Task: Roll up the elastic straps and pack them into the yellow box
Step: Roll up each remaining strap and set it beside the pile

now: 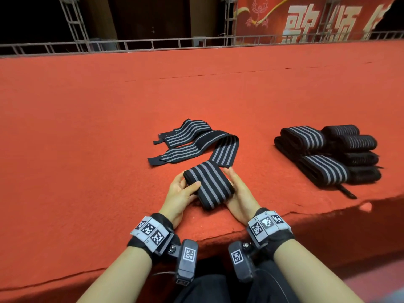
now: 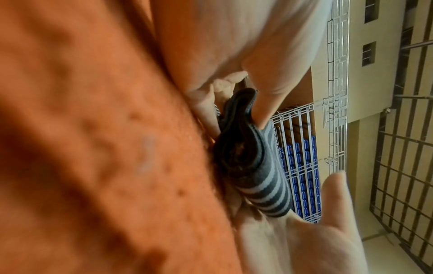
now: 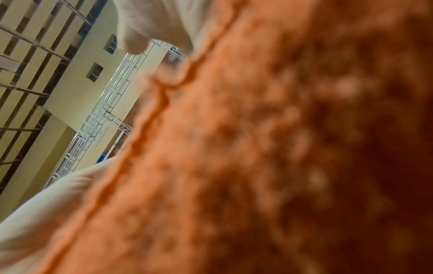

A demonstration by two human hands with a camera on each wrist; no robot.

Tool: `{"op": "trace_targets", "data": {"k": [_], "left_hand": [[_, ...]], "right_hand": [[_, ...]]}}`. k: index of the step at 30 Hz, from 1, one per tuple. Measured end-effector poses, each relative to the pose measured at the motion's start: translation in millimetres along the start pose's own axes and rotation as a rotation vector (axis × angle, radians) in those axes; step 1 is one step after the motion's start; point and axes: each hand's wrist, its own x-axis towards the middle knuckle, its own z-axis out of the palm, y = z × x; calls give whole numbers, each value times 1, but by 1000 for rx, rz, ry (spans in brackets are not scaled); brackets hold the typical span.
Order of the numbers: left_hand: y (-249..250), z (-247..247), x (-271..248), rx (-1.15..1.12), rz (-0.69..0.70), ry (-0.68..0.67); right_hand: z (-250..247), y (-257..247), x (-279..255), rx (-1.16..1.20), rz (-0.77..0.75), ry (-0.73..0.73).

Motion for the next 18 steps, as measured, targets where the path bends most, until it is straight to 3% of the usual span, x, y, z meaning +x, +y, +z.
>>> {"op": "trace_targets", "data": {"k": [6, 11, 18], "left_hand": [[10, 13, -6, 9, -29, -12], [36, 62, -1, -103, 35, -110], [43, 173, 13, -264, -146, -250]], "right_hand": [[4, -2, -7, -171, -33, 33], [4, -53, -16, -184, -107, 86], [-74, -133, -38, 12, -128, 317]]}}
